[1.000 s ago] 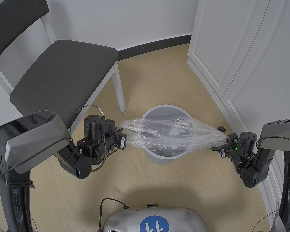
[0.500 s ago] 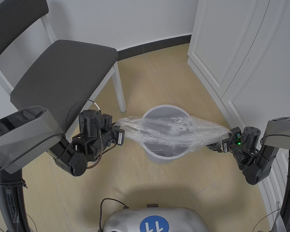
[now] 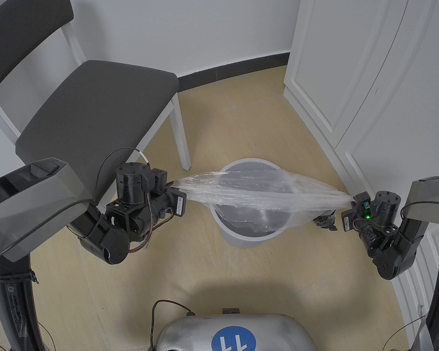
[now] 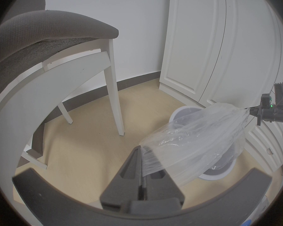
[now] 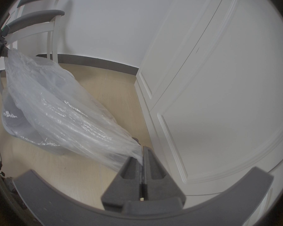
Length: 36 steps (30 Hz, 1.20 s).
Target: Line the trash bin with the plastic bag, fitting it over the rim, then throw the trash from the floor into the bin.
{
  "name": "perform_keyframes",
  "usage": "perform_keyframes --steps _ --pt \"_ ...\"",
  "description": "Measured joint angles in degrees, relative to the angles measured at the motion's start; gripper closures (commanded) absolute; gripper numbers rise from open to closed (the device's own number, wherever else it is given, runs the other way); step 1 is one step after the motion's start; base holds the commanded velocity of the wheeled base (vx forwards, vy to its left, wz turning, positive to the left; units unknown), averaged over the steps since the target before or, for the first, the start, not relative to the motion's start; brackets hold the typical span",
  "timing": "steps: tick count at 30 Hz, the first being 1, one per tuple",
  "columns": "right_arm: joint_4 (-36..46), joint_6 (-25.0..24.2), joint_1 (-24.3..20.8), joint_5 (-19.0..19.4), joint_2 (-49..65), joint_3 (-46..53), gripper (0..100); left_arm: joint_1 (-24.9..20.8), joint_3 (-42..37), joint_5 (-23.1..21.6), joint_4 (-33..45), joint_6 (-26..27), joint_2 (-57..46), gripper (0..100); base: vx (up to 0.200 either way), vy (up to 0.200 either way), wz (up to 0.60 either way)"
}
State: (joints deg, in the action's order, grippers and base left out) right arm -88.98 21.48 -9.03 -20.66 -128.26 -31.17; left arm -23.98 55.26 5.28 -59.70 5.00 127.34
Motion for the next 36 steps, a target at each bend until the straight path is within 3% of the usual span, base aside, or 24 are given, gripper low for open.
perform_keyframes --steps 26,36 --pt "0.02 -0.52 -0.63 -0.2 -4.82 -4.02 100 -0.29 3.15 0.0 -0.57 -0.24 5.88 100 0.0 0.0 0.0" --pt "0.0 -0.16 -0.44 0.0 -1.57 0.89 100 -0.3 -4.18 -1.26 -0.93 -0.07 2.15 100 0.0 0.0 0.0"
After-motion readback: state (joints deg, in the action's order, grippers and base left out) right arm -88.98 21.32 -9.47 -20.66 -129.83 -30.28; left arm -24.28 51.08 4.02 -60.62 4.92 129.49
